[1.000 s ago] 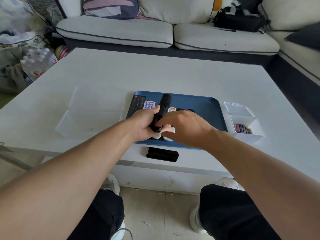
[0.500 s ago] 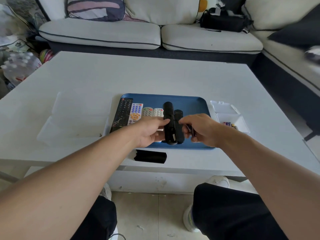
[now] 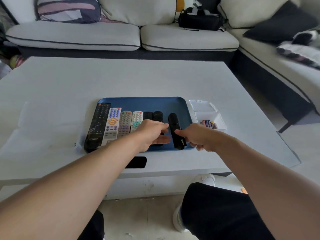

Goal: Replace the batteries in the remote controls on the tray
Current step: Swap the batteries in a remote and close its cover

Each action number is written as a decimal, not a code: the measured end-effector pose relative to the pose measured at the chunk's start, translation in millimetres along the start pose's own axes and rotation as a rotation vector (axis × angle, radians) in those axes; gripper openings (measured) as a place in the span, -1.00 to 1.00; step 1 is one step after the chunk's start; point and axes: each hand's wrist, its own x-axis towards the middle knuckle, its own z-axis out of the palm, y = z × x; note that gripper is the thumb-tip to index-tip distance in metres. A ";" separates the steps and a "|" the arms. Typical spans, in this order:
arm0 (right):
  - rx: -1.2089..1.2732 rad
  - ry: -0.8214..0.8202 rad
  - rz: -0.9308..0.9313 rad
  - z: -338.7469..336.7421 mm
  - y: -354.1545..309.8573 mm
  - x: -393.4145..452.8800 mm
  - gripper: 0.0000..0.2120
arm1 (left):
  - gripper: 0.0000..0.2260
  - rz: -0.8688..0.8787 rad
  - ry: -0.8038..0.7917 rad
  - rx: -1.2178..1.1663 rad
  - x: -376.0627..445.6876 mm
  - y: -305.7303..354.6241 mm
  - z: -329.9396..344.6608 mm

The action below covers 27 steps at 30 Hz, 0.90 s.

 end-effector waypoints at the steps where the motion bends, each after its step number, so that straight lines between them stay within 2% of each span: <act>1: -0.032 0.005 0.015 1.0 3.2 2.5 -0.59 | -0.85 0.026 0.027 0.023 0.3 0.3 0.9; 4: -0.065 0.000 0.018 6.5 6.6 8.2 -0.57 | -0.89 0.075 0.067 0.026 1.6 1.5 1.7; 7: -0.111 0.007 -0.008 13.4 1.7 9.5 -0.54 | -0.84 0.088 0.093 0.018 3.3 1.8 -0.1; 12: -0.436 0.090 -0.106 7.8 -7.0 10.8 -0.59 | -0.83 0.103 0.110 0.022 4.5 3.5 -1.3; 14: -0.463 0.134 -0.157 -1.1 -8.8 10.1 -0.64 | -0.85 0.107 0.116 0.011 5.1 4.3 -2.1; 18: -0.170 0.300 -0.242 -33.6 -7.7 2.4 -0.70 | -0.88 0.107 0.135 -0.001 7.9 5.4 -3.7; 19: -0.158 0.371 -0.255 -42.9 -5.4 3.5 -0.72 | -0.89 0.107 0.140 -0.006 8.7 5.9 -4.2; 22: -0.363 0.577 -0.218 -61.6 8.9 14.5 -0.81 | -0.91 0.112 0.149 -0.012 9.7 6.0 -5.4; 24: -0.407 0.562 -0.202 -62.5 18.7 22.6 -0.90 | -0.92 0.112 0.153 -0.013 9.1 5.9 -7.2; 27: -0.439 0.454 -0.200 -60.3 27.8 27.5 -0.90 | -0.92 0.132 0.177 0.012 9.0 6.8 -12.8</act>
